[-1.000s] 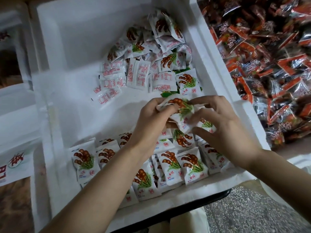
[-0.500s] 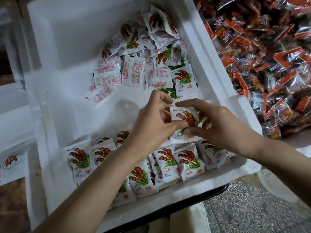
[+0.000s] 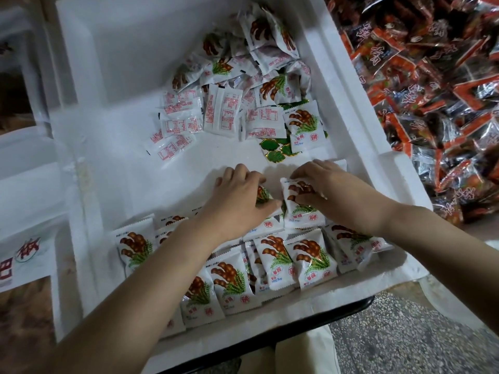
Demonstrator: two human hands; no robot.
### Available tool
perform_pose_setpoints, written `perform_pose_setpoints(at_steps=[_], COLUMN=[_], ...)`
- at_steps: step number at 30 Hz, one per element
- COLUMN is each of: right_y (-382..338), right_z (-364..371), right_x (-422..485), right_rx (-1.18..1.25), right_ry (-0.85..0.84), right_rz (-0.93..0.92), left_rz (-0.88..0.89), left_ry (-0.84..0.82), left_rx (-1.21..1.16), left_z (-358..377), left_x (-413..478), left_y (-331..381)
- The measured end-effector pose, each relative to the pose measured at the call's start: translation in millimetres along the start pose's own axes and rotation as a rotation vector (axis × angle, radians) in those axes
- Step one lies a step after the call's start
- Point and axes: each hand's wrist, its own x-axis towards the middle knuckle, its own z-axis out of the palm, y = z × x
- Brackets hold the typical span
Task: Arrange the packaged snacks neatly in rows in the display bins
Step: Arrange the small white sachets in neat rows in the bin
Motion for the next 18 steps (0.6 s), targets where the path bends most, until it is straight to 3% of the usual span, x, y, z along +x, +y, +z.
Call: perform_pose_setpoints(at_steps=[6, 11, 18], right_y=[-6, -6, -8], right_z=[2, 4, 13], right_x=[-2, -6, -7], right_rx=[0.076, -0.220, -0.251], right_ry=[-0.036, -0.048, -0.147], right_rz=[0.078, -0.071, -0.134], left_rz=[0.074, 0.157, 0.231], left_ry=[-0.043, 0.050, 0.077], left_rx=[-0.079, 0.058, 0.114], left_z=[-1, 3, 7], left_x=[-7, -24, -35], left_y=[1, -2, -3])
